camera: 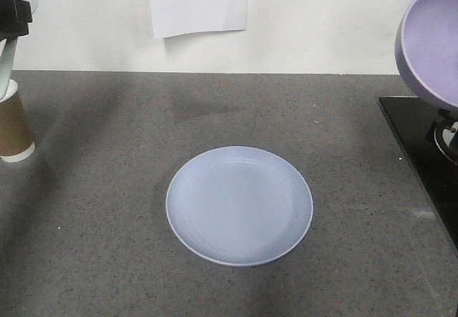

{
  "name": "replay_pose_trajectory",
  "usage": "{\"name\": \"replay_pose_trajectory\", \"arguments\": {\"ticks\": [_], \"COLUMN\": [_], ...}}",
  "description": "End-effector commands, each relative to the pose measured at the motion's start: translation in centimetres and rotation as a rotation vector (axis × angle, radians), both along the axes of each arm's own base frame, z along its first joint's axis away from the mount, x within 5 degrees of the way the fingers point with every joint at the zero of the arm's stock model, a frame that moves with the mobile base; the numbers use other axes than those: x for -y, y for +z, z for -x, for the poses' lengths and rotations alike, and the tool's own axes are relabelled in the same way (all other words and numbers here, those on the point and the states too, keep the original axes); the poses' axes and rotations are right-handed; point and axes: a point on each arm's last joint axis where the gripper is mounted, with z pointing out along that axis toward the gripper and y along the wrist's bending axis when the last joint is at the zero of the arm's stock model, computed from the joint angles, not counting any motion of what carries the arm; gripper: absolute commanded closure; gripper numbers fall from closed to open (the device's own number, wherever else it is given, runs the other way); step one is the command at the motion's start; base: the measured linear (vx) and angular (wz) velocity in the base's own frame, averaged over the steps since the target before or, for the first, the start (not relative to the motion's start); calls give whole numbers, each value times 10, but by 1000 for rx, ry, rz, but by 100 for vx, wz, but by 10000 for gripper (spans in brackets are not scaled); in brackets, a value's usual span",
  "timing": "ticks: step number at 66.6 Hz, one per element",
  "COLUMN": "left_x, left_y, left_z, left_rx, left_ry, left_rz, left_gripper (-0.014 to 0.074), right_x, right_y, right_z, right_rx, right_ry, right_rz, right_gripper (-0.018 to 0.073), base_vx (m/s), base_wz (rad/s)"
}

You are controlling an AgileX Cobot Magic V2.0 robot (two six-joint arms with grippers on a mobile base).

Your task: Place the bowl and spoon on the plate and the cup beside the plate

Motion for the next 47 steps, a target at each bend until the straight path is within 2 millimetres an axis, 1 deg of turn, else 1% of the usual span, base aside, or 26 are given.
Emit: {"name": "replay_pose_trajectory", "arguments": {"ticks": [1,47], "left_x": [0,0], "left_y": [22,22], "left_z": [7,7], "left_rx": [111,111], "left_ry": [18,18], "left_rz": [26,26], "left_gripper": [603,603], "right_x": [-3,-3], "right_y": [18,18], "right_z": [6,6], "right_rx": [100,100], "right_ry": [-16,-16], "right_rz": [-13,-13], "right_gripper": [565,565], "base_vx": [1,1], "base_wz": [0,0]}}
